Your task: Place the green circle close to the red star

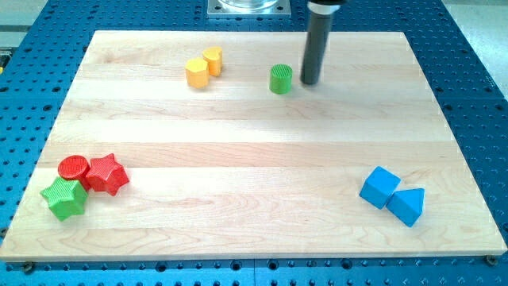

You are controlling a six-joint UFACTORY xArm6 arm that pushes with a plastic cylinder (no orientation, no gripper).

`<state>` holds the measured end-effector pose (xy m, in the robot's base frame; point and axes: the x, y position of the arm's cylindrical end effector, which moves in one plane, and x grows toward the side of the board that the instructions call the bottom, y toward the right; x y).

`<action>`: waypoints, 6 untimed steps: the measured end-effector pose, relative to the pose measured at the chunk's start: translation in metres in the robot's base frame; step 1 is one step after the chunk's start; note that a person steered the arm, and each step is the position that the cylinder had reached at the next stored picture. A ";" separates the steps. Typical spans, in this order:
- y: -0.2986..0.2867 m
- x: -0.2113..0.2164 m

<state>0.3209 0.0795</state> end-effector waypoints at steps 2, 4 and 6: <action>-0.220 0.059; -0.270 0.130; -0.090 0.026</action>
